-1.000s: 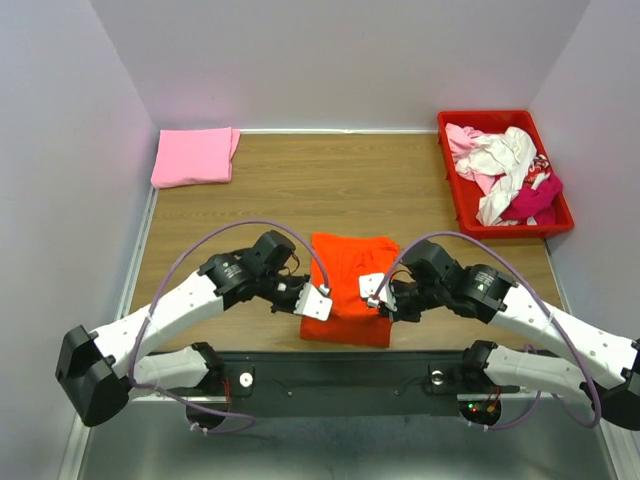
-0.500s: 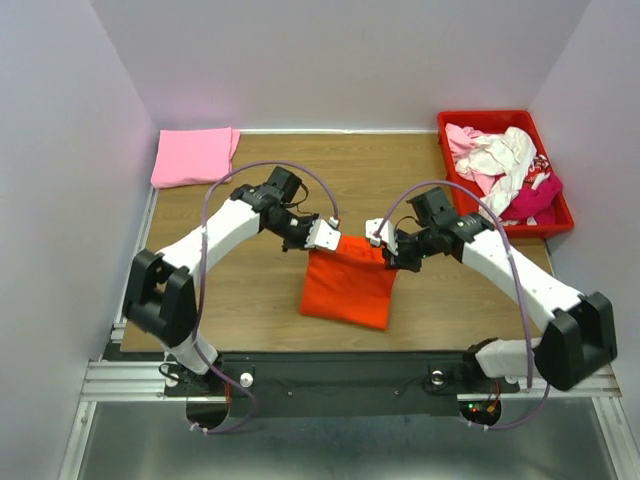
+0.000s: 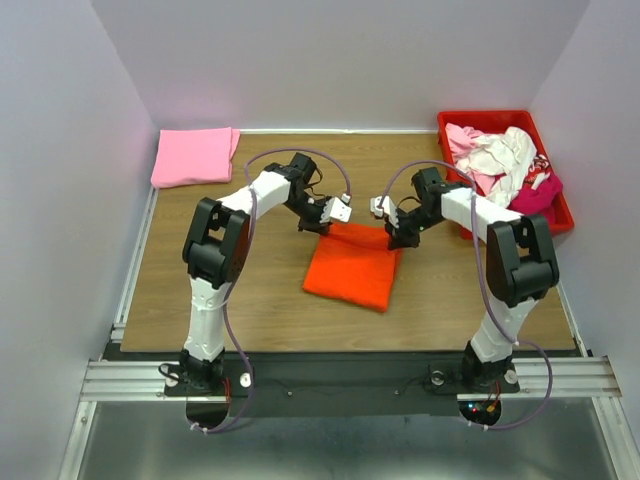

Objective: Fold and stack the t-shirts
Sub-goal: Fold the tshirt

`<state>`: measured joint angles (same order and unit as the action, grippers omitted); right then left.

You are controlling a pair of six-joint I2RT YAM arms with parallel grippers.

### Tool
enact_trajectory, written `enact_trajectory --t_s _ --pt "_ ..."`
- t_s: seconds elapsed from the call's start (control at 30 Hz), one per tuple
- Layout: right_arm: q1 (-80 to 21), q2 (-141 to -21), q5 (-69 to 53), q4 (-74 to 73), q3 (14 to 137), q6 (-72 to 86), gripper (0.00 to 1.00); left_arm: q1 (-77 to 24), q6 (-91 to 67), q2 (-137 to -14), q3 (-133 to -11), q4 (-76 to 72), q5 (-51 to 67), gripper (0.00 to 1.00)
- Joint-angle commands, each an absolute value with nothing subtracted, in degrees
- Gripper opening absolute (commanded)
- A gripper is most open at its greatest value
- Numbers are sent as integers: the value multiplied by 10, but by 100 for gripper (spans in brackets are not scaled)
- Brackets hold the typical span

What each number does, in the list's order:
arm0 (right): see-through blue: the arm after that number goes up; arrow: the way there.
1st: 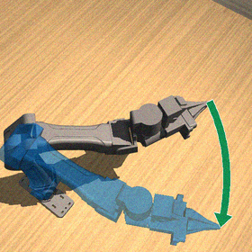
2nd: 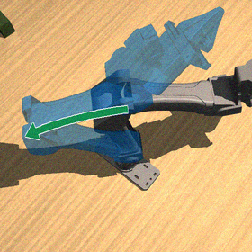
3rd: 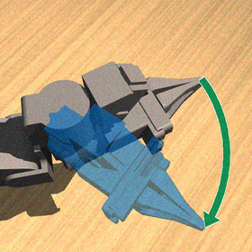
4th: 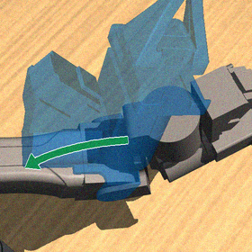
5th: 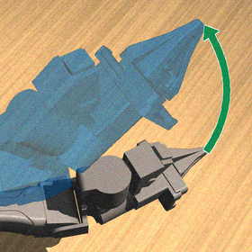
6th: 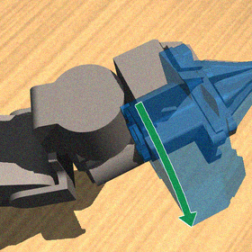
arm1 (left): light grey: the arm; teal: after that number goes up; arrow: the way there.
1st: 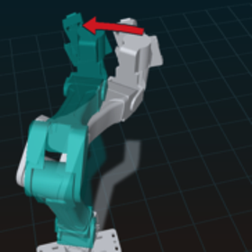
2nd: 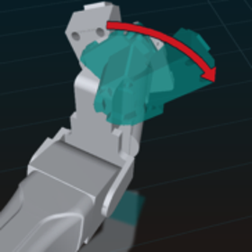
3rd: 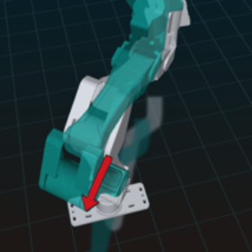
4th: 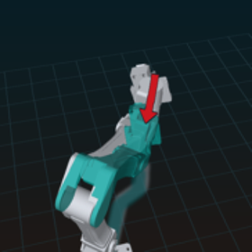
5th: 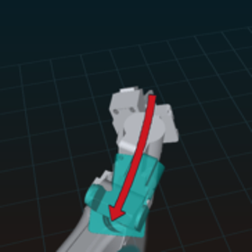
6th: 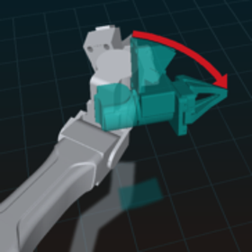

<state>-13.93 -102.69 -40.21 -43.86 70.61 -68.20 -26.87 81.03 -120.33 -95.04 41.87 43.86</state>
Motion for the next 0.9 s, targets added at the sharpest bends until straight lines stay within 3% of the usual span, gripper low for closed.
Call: enact_trajectory --t_s 0.0,0.23,0.57,0.7,0.73,0.8,0.83,0.87 --pt "-128 -1068 -404 -441 750 -704 1 -257 790 -1223 -983 420 423 2" --pt "-137 -1130 -391 -425 779 -670 5 -260 772 -1208 -940 439 420 4" --pt "-247 -1006 -408 -421 622 -617 9 -283 697 -1002 -656 386 467 3" --pt "-258 -961 -426 -423 597 -557 13 -282 658 -949 -599 348 461 11" --pt "-258 -958 -426 -423 602 -542 15 -280 657 -942 -594 340 453 18" --pt "-256 -956 -421 -425 618 -487 38 -280 650 -924 -596 336 451 26" --pt "-252 -956 -424 -425 641 -451 54 -280 650 -919 -604 337 453 32" --pt "-249 -957 -430 -425 654 -435 59 -281 650 -910 -610 338 456 36"
